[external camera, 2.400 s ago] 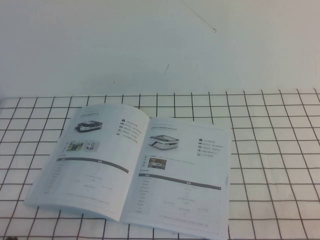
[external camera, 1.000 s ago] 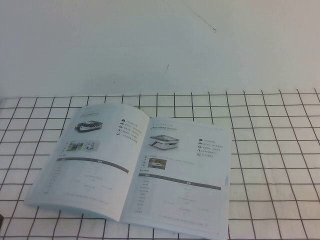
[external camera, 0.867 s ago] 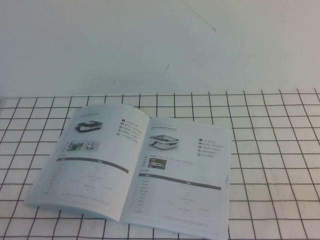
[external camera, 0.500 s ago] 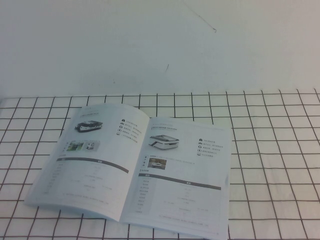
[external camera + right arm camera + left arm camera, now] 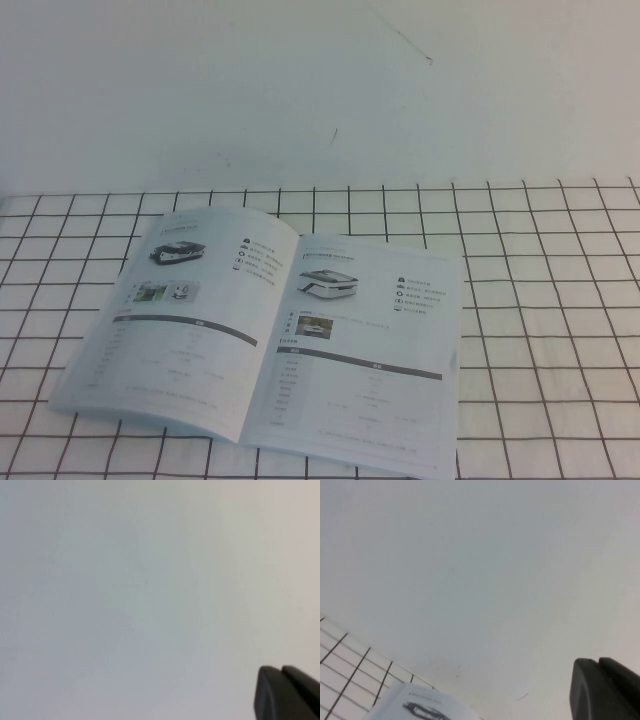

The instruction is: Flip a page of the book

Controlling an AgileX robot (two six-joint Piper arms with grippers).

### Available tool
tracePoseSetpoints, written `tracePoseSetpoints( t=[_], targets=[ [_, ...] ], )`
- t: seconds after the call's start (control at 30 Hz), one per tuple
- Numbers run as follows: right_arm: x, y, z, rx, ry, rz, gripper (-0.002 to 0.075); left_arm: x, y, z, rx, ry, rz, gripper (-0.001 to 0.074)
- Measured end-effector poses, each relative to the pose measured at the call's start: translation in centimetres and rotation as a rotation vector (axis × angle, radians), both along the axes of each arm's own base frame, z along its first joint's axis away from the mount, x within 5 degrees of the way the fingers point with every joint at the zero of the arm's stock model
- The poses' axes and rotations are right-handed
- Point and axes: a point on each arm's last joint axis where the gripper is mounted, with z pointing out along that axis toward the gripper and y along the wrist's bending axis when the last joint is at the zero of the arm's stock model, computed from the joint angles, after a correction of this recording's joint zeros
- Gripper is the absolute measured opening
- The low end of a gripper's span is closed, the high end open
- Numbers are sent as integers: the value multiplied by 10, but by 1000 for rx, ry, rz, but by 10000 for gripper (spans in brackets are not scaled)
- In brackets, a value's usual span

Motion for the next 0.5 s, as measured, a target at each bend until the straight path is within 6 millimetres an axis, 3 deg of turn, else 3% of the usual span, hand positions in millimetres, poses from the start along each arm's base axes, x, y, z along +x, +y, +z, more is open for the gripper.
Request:
tracePoseSetpoints(
  t=[0.2,0.4,0.5],
  targets=[
    [-21,6,60,-203,-214,-37,-2,-8,-2,37,67,-100,-14,-2],
    [-77,12,144,-258,-566,-64,-2,-28,0,93,135,-272,12,-2],
    [-104,15,171,-253,-657,-49,-2,-34,-2,123,202,-307,10,-2]
  ],
)
